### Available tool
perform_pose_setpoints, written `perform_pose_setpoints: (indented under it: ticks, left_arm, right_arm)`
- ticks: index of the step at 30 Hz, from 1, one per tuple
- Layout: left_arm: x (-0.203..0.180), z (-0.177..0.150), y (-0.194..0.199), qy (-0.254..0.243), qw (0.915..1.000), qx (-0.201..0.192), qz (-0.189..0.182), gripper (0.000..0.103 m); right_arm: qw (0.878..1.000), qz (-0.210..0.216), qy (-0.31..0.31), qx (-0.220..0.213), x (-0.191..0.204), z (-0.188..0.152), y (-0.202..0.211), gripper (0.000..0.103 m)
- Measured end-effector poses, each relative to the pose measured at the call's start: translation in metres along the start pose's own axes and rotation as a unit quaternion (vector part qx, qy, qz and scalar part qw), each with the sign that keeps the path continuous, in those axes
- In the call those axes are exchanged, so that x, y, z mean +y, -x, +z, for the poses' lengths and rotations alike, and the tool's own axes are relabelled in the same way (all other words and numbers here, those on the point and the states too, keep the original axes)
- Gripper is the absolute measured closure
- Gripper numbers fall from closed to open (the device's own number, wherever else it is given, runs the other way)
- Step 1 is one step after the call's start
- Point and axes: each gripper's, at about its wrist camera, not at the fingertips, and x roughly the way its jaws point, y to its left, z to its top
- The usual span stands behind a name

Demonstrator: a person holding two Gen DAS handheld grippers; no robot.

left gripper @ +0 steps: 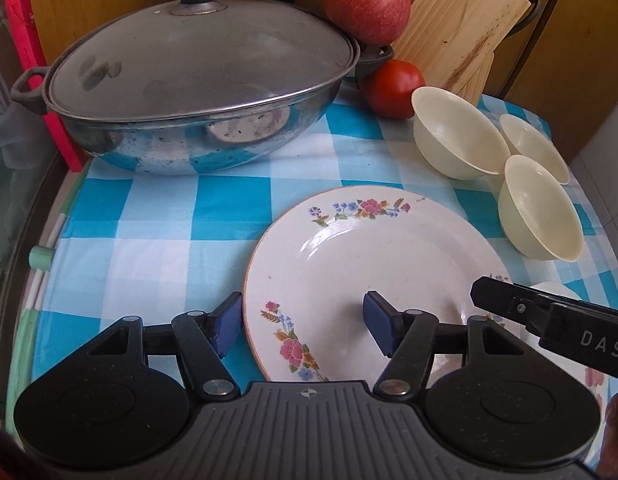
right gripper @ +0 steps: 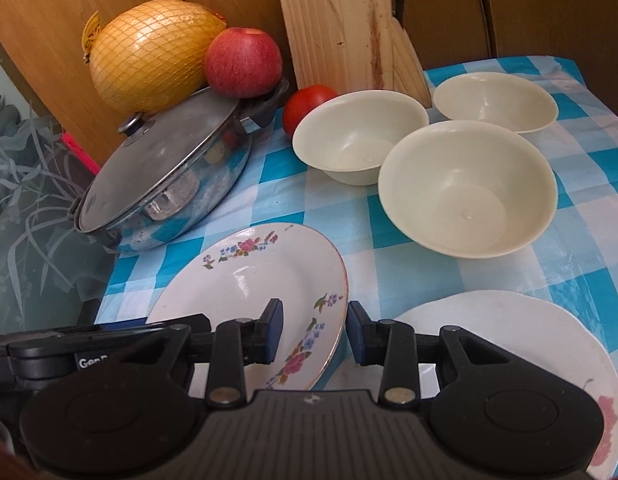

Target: Organize plates and bowls

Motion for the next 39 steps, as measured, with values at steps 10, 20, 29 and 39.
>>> perform_pose_setpoints:
  ticks: [10, 20, 29, 39]
  left_arm:
    - [-0.014, -0.001, 0.001, -0.016, 0.9998, -0.003, -0.011, 0.031]
    - [-0.023, -0.006, 0.009, -0.027, 0.9993, -0.009, -0.022, 0.032]
    - [-0.044, -0.016, 0.017, -0.052, 0.9977, -0.011, -0.042, 0.032]
    - [-0.078, -0.032, 0.021, -0.085, 0.9943, -0.006, -0.064, 0.032]
  right_arm:
    - [1.000, -0.021, 0.014, -0.010, -0.003, -0.002, 0.014, 0.070]
    - [1.000, -0.013, -0.003, -0.012, -0.011, -0.009, 0.028, 0.070]
    - [0.999, -0.027, -0.016, -0.018, -0.026, -0.021, 0.051, 0.070]
    - [0.998, -0.044, -0.037, -0.033, -0.050, -0.038, 0.083, 0.070]
